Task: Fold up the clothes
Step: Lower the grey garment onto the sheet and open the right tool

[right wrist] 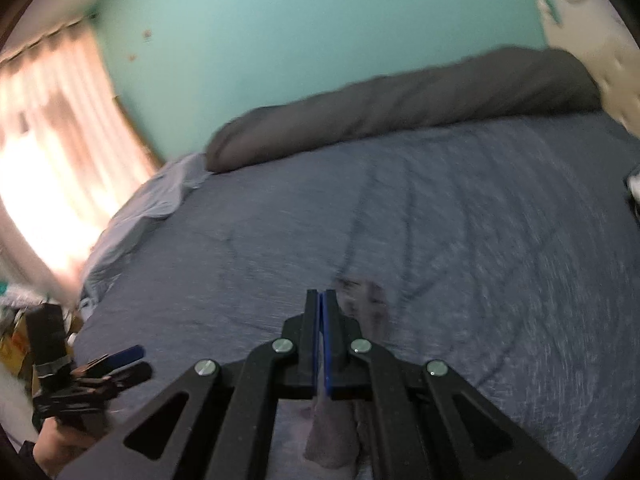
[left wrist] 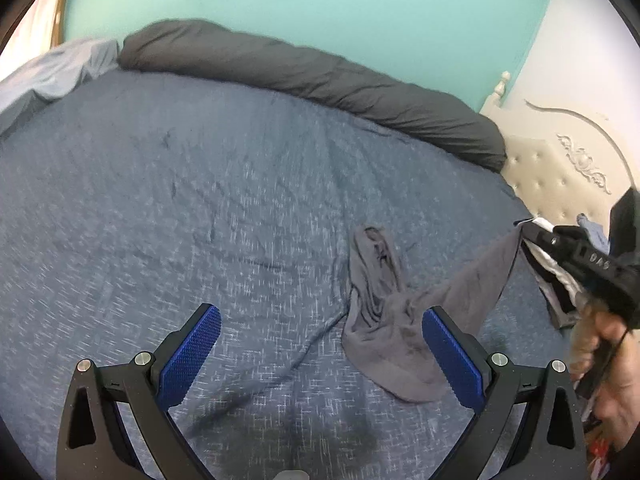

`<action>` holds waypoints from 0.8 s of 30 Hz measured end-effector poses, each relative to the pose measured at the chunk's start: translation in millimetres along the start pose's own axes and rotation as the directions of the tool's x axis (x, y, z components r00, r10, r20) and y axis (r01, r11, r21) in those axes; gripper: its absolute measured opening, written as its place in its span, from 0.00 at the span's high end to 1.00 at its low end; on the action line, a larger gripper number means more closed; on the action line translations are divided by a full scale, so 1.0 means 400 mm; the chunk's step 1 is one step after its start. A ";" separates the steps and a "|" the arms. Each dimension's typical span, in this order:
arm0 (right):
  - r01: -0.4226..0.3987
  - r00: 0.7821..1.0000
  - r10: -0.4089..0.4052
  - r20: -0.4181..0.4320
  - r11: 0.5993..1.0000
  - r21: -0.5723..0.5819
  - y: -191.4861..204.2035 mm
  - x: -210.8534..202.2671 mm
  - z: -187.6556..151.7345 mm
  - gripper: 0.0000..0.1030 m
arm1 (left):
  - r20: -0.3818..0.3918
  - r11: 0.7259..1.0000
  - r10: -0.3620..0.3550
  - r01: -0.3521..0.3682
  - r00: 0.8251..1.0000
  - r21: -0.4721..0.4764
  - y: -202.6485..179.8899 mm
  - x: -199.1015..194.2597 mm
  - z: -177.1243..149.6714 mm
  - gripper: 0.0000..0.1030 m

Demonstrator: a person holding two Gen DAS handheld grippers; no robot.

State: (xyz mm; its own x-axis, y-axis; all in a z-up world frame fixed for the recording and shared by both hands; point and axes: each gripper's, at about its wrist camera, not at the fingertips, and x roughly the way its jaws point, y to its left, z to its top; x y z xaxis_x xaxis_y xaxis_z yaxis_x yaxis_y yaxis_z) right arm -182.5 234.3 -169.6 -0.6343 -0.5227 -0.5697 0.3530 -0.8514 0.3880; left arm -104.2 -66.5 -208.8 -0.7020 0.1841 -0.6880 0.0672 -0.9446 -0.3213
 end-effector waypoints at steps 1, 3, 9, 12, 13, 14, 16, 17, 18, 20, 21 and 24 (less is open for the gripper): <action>0.016 1.000 -0.016 -0.003 1.000 0.010 -0.025 0.013 -0.011 0.97 | -0.006 1.000 0.002 -0.002 1.000 -0.004 0.003 0.021 -0.006 0.00; 0.049 0.999 -0.049 -0.024 0.998 0.033 -0.064 0.037 -0.034 0.96 | -0.017 1.000 0.005 -0.005 1.000 -0.007 0.004 0.060 -0.017 0.00; 0.115 0.992 -0.112 -0.051 0.992 0.048 -0.100 0.058 -0.091 0.72 | -0.043 1.000 0.006 -0.005 0.999 0.007 -0.009 0.154 -0.049 0.00; 0.073 0.996 -0.071 -0.047 0.996 0.042 -0.087 0.043 -0.144 0.64 | -0.032 1.000 0.016 -0.016 0.999 0.000 -0.005 0.174 -0.063 0.00; 0.055 0.997 -0.052 -0.055 0.998 0.044 -0.086 0.043 -0.159 0.64 | -0.027 1.000 0.022 -0.022 0.999 -0.002 -0.003 0.178 -0.066 0.00; 0.028 0.997 -0.024 -0.070 0.998 0.049 -0.086 0.046 -0.173 0.64 | -0.023 1.000 0.028 -0.028 0.999 -0.003 -0.002 0.182 -0.070 0.00; -0.022 0.993 0.029 -0.118 0.998 0.067 -0.086 0.058 -0.213 0.64 | -0.013 0.999 0.039 -0.039 0.999 -0.006 0.002 0.191 -0.078 0.00; -0.026 0.990 0.036 -0.140 0.997 0.072 -0.086 0.065 -0.230 0.64 | -0.002 0.999 0.052 -0.052 0.999 -0.003 0.003 0.191 -0.079 0.00; -0.029 0.986 0.041 -0.165 0.997 0.074 -0.084 0.071 -0.243 0.64 | 0.012 0.998 0.065 -0.064 0.998 -0.003 0.005 0.188 -0.079 0.00; -0.032 0.974 0.048 -0.221 0.997 0.073 -0.075 0.086 -0.260 0.64 | 0.025 0.997 0.074 -0.074 0.997 -0.017 0.012 0.184 -0.078 0.00; -0.032 0.970 0.048 -0.238 0.997 0.067 -0.069 0.087 -0.265 0.64 | 0.027 0.997 0.078 -0.078 0.997 -0.022 0.015 0.182 -0.079 0.00; -0.035 0.968 0.041 -0.247 0.999 0.028 -0.045 0.071 -0.269 0.64 | 0.030 0.995 0.091 -0.090 0.995 -0.032 0.023 0.180 -0.081 0.00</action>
State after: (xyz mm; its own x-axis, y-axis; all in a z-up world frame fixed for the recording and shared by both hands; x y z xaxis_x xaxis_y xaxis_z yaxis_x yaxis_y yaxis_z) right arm -132.7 230.0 -270.7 -0.4294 -0.5522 -0.7146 0.3557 -0.8307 0.4282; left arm -131.1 -53.3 -282.4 -0.7138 0.0896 -0.6946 0.1523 -0.9482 -0.2788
